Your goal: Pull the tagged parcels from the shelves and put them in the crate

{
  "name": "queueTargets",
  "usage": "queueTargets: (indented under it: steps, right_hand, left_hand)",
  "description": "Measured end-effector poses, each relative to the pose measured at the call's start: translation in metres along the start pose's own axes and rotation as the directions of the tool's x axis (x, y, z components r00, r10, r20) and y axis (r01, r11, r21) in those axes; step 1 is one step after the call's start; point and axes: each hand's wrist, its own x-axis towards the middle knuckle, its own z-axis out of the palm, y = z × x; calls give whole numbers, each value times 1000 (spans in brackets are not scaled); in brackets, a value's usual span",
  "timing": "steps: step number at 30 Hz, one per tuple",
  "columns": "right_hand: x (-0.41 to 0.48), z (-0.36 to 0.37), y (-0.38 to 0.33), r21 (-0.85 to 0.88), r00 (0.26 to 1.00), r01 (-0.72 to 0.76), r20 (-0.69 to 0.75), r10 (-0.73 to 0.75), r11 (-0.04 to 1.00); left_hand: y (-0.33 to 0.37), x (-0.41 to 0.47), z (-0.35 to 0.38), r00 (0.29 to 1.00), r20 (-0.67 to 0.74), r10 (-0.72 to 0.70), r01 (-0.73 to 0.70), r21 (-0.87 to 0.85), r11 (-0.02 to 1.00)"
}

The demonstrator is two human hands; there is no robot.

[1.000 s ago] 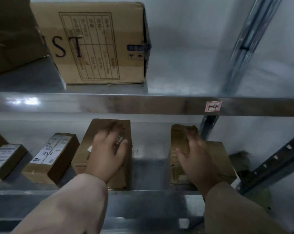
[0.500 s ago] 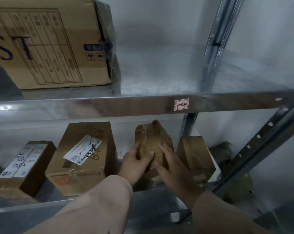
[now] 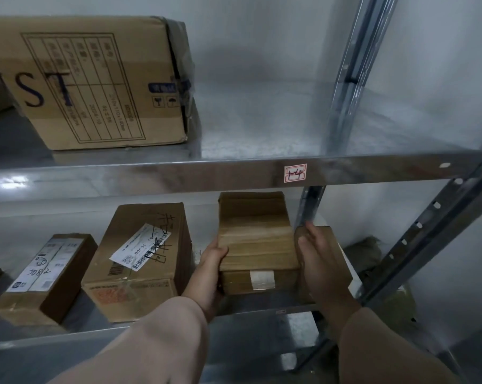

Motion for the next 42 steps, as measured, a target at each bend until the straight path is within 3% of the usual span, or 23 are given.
queueTargets:
  steps: [2,4,6,8,11,15,19,25,30,36,42]
  right_hand:
    - [3,-2,6,231,960,-178,254,117,957]
    - [-1,-2,10,407,922,-299,357,151,863]
    - [-7,-1,11,405,949,-237,293,120,883]
    - [-13,-1,11,335,974,-146,215,75,931]
    - [-24,-1,5,293,983,-52,181,-2,955]
    - [-39,2,-14,254,986,28,150,-68,967]
    - [-43,3,-33,246,986,75,125,-109,966]
    - [-65,5,-59,257,985,103,105,-134,961]
    - [-113,17,-73,270,988,119,65,-141,955]
    - [-196,60,-91,255,986,159,15,-168,954]
    - [-282,145,-113,230,971,177,119,-208,957]
  left_hand:
    - [-1,-3,2,989,37,-141,145,-235,961]
    - [-4,-5,2,988,-3,-154,149,-219,964]
    - [-7,-2,-1,996,-89,4,4,89,996]
    - [-7,-5,-3,975,-67,210,-169,385,908]
    - [-5,-13,0,968,13,252,-226,483,846]
    - [3,-28,10,963,166,212,-266,451,852]
    - [21,-34,15,959,173,226,-282,491,824]
    - [36,-59,2,963,170,207,-252,319,914]
    - [31,-94,-25,951,255,174,-243,270,932]
    - [30,-163,-88,944,278,178,-261,296,919]
    - [27,-243,-200,961,186,205,-255,306,917]
